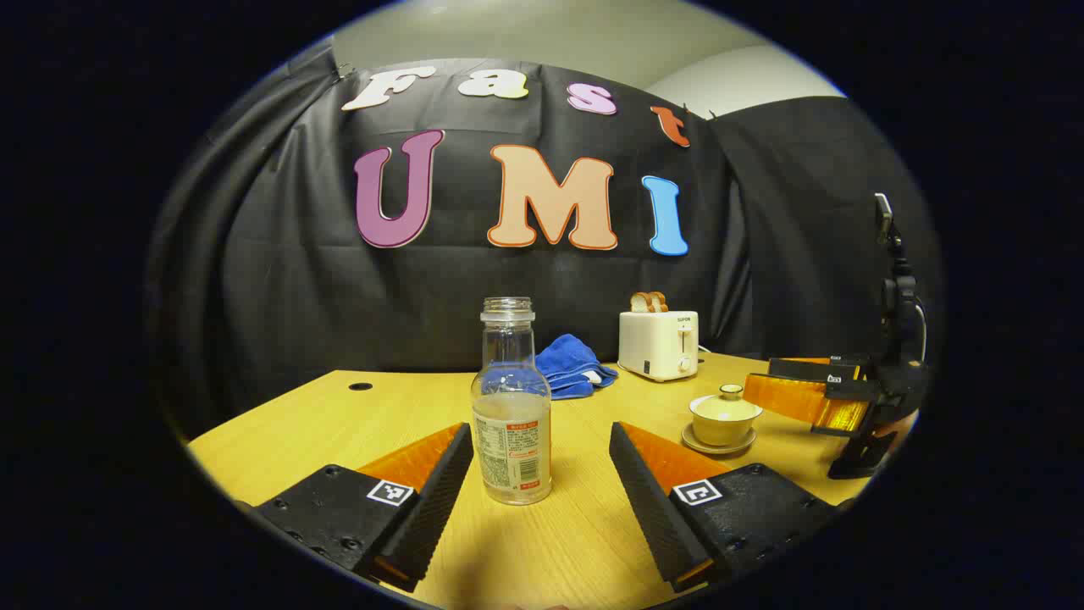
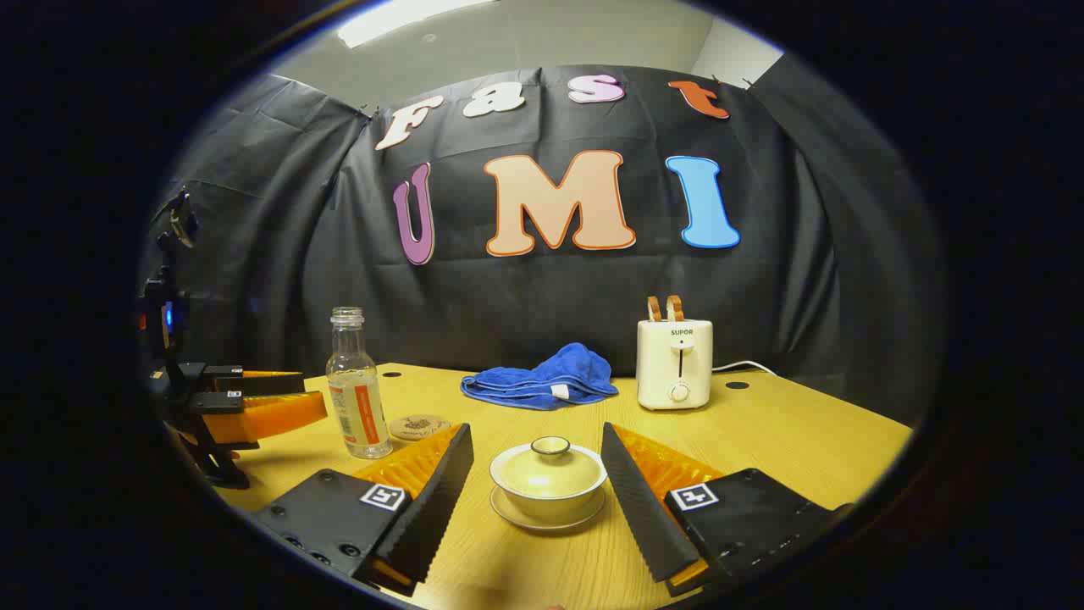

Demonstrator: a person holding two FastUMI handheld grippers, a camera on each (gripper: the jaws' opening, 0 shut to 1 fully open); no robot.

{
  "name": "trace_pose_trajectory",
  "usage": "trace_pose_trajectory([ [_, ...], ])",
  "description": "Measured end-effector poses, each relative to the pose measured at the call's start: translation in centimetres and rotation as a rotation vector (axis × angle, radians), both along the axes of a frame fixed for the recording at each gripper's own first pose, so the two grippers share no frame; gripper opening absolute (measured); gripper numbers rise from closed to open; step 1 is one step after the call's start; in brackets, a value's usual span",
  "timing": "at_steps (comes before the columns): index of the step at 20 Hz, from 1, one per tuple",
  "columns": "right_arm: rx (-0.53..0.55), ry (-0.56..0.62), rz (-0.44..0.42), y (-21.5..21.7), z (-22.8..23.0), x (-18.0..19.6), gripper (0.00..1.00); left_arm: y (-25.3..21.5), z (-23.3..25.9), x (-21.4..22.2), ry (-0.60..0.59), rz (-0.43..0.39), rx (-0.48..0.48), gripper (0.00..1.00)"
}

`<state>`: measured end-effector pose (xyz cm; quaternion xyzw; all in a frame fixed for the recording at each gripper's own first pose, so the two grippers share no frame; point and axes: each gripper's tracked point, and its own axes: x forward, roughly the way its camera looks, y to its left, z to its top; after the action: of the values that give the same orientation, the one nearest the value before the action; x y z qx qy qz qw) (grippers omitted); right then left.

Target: Open the teacup lid with one hand, grasp the water bottle and pour water into the teacup with the other hand; after pouring, place the water bottle on the coaster and then close the teacup lid.

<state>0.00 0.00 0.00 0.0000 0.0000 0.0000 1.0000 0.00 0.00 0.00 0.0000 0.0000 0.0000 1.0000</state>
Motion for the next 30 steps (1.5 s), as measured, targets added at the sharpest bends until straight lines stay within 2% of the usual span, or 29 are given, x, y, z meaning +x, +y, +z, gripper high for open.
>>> trace_pose_trajectory([
  [3, 0.000, -0.002, -0.028, -0.6, 0.1, 0.1, 0.96, -0.9, 0.0, 0.1, -0.001, -0.039, -0.002, 0.95],
  [4, -0.001, -0.003, -0.028, -0.5, 0.1, 0.1, 0.99, -0.6, 0.0, 0.1, -0.002, -0.034, -0.003, 0.95],
  [7, 0.001, 0.000, 0.006, 0.3, 0.1, 0.1, 0.94, -0.1, 0.0, 0.3, 0.001, -0.008, -0.004, 0.94],
  [10, 0.002, 0.001, 0.043, 0.9, 0.1, 0.0, 0.96, -0.3, 0.0, 0.3, -0.001, -0.012, -0.003, 0.94],
  [11, 0.002, 0.001, 0.046, 0.9, 0.1, -0.1, 0.99, -0.3, 0.0, 0.4, -0.003, -0.013, -0.004, 0.94],
  [12, 0.002, 0.002, 0.046, 0.9, 0.0, 0.0, 0.94, -0.2, 0.0, 0.3, -0.003, -0.008, -0.002, 0.95],
  [15, 0.002, 0.001, 0.046, 0.9, 0.1, -0.2, 0.94, 1.1, 0.0, 0.1, -0.001, 0.053, -0.001, 0.95],
  [21, 0.003, 0.001, 0.031, 0.5, 0.1, 0.1, 0.96, 0.8, 0.1, 0.1, -0.003, 0.055, 0.000, 0.95],
  [22, 0.002, 0.004, 0.032, 0.5, 0.1, 0.3, 0.94, 0.8, 0.0, 0.1, -0.003, 0.055, 0.000, 0.95],
  [27, 0.002, 0.009, 0.027, 0.1, 0.0, 1.3, 0.96, 0.8, -0.1, 0.1, -0.004, 0.056, -0.001, 0.95],
  [30, 0.004, 0.027, 0.030, 0.2, -0.4, 2.5, 0.94, 0.8, -0.1, 0.1, -0.004, 0.057, -0.001, 0.95],
])
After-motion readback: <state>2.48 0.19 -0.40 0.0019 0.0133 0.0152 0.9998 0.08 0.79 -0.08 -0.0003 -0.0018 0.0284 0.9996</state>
